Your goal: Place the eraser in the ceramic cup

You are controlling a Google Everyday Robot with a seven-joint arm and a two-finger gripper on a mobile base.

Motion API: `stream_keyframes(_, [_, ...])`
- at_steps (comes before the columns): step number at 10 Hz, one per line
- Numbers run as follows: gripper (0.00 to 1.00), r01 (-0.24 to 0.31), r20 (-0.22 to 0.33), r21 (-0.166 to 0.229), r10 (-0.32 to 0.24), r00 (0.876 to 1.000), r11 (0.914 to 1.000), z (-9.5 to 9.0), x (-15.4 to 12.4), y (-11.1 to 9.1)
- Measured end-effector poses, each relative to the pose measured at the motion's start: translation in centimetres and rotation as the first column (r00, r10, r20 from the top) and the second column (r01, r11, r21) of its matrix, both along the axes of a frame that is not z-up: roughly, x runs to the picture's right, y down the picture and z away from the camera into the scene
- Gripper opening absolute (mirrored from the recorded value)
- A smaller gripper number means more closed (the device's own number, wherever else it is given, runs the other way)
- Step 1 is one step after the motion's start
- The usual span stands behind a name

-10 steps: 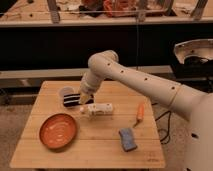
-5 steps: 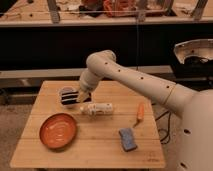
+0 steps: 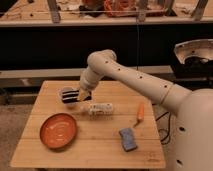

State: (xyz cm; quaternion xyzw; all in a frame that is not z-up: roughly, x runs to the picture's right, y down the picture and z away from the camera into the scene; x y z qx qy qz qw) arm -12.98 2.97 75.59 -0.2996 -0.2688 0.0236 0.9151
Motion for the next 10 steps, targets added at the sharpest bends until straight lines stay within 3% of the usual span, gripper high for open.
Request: stream_keyframes(10, [0.01, 0.004, -0.018, -0.012, -0.004, 1.000, 0.9999, 0.71, 0.64, -0.64])
